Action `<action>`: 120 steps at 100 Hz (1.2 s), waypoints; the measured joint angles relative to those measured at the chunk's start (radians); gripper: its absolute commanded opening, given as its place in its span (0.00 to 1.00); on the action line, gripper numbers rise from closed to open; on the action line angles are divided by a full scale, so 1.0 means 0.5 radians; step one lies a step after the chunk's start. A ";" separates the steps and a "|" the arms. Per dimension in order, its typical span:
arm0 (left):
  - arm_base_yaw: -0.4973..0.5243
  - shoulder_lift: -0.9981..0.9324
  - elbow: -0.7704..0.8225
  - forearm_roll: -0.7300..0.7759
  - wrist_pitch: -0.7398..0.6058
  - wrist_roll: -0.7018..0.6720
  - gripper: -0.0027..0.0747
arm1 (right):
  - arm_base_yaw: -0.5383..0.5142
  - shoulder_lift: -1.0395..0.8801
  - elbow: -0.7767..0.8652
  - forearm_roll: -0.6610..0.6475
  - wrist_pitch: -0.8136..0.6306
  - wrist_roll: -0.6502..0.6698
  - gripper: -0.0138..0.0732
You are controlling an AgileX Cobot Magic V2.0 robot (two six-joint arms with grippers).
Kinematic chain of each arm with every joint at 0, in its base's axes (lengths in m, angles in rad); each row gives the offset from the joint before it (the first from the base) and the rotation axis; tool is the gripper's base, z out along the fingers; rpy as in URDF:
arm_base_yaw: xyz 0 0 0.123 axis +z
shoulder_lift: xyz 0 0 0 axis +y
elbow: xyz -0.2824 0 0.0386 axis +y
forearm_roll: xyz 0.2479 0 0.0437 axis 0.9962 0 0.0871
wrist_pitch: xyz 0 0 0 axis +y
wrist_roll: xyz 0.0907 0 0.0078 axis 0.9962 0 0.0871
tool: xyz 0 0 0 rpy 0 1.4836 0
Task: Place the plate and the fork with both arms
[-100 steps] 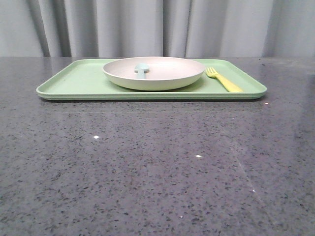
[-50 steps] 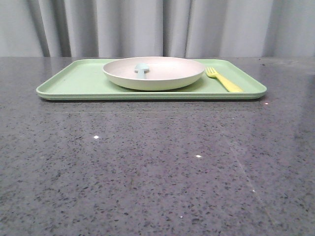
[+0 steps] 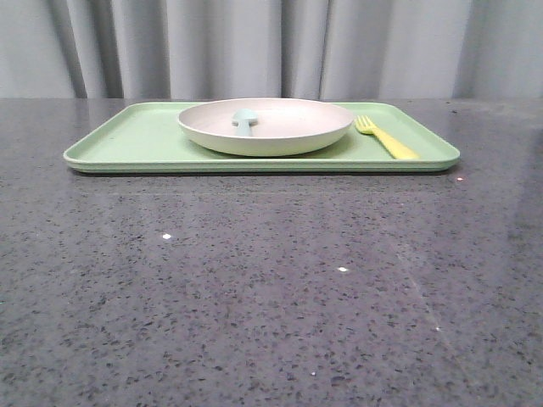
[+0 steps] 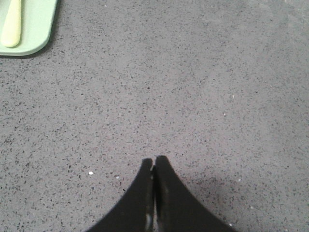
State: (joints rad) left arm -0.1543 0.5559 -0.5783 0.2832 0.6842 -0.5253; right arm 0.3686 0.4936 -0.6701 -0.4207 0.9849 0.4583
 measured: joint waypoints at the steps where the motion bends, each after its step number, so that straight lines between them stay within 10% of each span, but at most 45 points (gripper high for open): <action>1: 0.000 0.000 0.000 0.000 -0.006 0.004 0.01 | 0.000 0.000 0.000 0.000 0.000 0.000 0.02; 44: 0.000 -0.413 0.265 -0.267 -0.829 0.718 0.01 | 0.000 0.000 0.000 0.000 0.000 0.000 0.02; 120: 0.152 -1.119 1.078 -0.479 -0.950 1.013 0.01 | 0.000 0.000 0.000 0.000 0.000 0.000 0.02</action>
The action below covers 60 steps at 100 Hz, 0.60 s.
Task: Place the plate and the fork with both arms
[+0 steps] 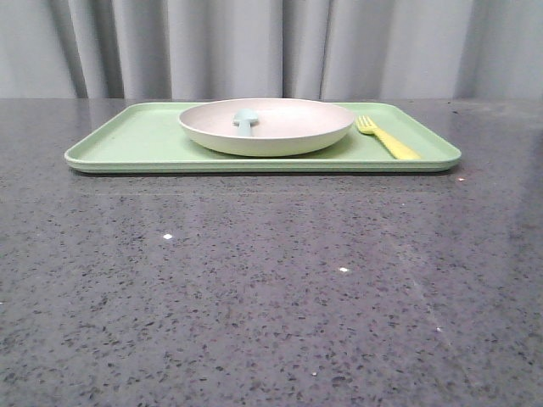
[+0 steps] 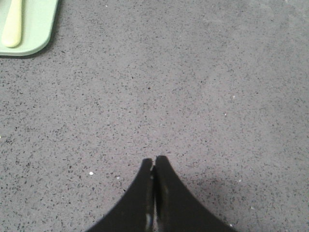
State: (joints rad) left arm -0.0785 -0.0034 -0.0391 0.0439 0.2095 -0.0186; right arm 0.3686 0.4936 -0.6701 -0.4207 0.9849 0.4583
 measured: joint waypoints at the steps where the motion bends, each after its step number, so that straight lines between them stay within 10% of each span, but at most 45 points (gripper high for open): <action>1: 0.000 0.000 0.005 0.000 -0.010 0.000 0.01 | 0.000 0.000 0.000 0.000 0.000 0.000 0.02; 60: 0.066 0.000 0.075 -0.025 -0.298 0.000 0.01 | 0.000 0.000 0.000 0.000 0.000 0.000 0.02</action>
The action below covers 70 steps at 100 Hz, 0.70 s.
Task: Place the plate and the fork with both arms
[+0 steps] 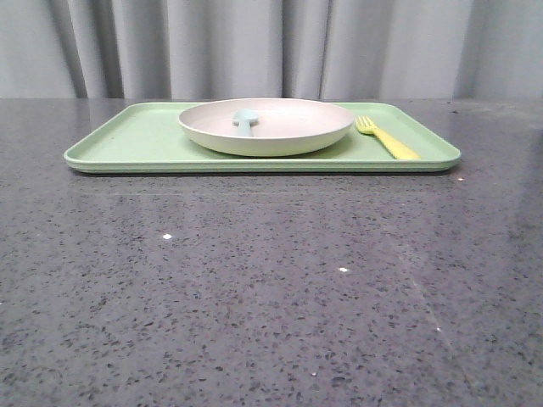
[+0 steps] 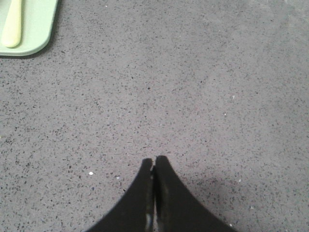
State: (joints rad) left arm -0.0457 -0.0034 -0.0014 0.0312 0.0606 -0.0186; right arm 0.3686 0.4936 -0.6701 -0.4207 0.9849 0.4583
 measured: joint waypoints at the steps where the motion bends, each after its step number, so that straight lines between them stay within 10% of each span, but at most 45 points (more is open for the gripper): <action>1: 0.000 0.000 0.000 -0.004 0.000 0.000 0.01 | 0.000 0.000 0.000 0.000 0.000 0.000 0.02; 70: 0.000 0.000 0.000 -0.042 0.000 0.000 0.01 | 0.000 0.000 0.000 0.000 0.000 0.000 0.02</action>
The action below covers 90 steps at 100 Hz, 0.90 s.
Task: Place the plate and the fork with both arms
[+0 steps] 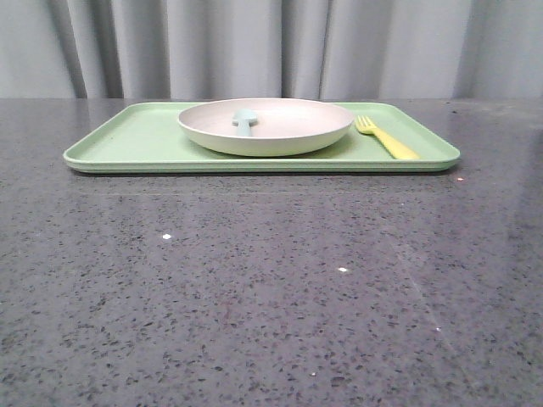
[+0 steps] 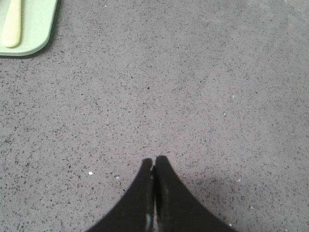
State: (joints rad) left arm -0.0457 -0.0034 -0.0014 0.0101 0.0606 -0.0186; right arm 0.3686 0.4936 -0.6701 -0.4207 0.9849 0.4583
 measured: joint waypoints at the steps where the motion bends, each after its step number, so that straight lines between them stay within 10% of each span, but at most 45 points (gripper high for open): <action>1: 0.000 0.000 0.000 0.000 0.000 0.000 0.01 | 0.000 0.000 0.000 0.000 0.000 0.000 0.02; 56: 0.000 0.000 0.000 0.000 0.000 0.000 0.01 | -0.005 -0.028 0.000 -0.001 -0.028 -0.035 0.02; 90: 0.000 0.000 0.000 0.000 0.000 0.000 0.01 | -0.379 -0.387 0.169 0.306 -0.614 -0.631 0.02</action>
State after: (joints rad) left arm -0.0457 -0.0034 -0.0014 0.0101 0.0606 -0.0186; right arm 0.1793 0.3003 -0.5854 -0.2677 0.6780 0.1428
